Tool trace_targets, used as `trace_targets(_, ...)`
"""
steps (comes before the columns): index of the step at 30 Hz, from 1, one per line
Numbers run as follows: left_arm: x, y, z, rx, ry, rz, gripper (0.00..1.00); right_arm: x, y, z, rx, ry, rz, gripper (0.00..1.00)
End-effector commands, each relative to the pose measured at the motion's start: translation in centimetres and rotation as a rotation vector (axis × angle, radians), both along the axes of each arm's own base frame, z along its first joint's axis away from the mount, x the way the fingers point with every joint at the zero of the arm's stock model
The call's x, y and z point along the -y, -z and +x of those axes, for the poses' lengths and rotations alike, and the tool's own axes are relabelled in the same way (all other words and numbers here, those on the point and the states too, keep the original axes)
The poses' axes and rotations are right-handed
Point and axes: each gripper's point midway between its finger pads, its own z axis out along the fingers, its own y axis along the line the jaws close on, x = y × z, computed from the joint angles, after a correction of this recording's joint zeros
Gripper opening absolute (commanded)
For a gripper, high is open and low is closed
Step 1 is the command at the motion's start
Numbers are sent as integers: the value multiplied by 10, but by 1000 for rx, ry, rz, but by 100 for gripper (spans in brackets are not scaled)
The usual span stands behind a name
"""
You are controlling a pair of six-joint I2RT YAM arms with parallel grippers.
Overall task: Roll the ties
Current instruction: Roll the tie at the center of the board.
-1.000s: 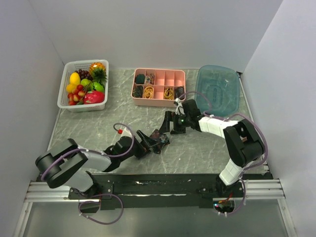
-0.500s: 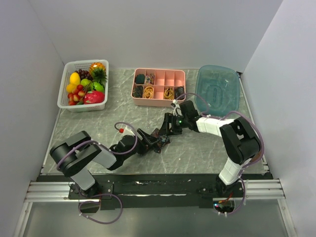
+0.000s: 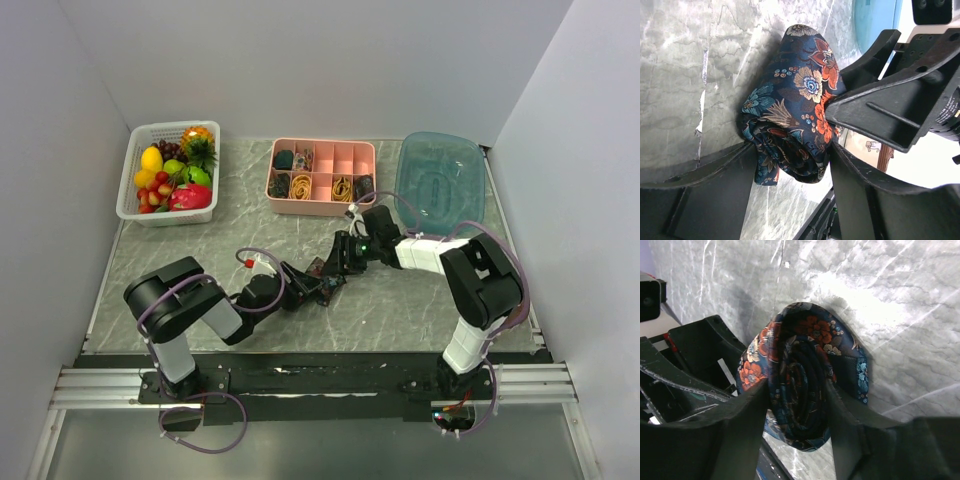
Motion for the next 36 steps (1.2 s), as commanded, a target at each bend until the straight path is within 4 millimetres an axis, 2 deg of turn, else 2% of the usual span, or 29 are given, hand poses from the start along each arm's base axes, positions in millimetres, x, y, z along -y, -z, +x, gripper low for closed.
trace_targets(1,-19,29,6,-26,-67,124,67,-1,19,-13,-50,-22,-8,51)
trace_targets(6,-19,28,15,-15,-85,173,70,-5,25,-14,-73,-31,9,45)
trace_targets(11,-17,28,22,-10,-106,183,69,-5,30,-15,-94,-33,0,40)
trace_targets(19,-22,33,23,-14,-128,203,66,0,36,-15,-104,-12,-22,40)
trace_targets(25,-25,25,23,5,-121,221,70,-6,15,5,-45,-1,-9,47)
trace_targets(29,-30,21,21,0,-124,260,76,-4,-7,22,35,24,-24,62)
trace_targets(30,-33,26,19,-19,-127,279,77,1,-6,20,23,33,-50,64)
trace_targets(36,-37,21,16,-17,-109,319,81,7,-26,29,76,46,-57,77)
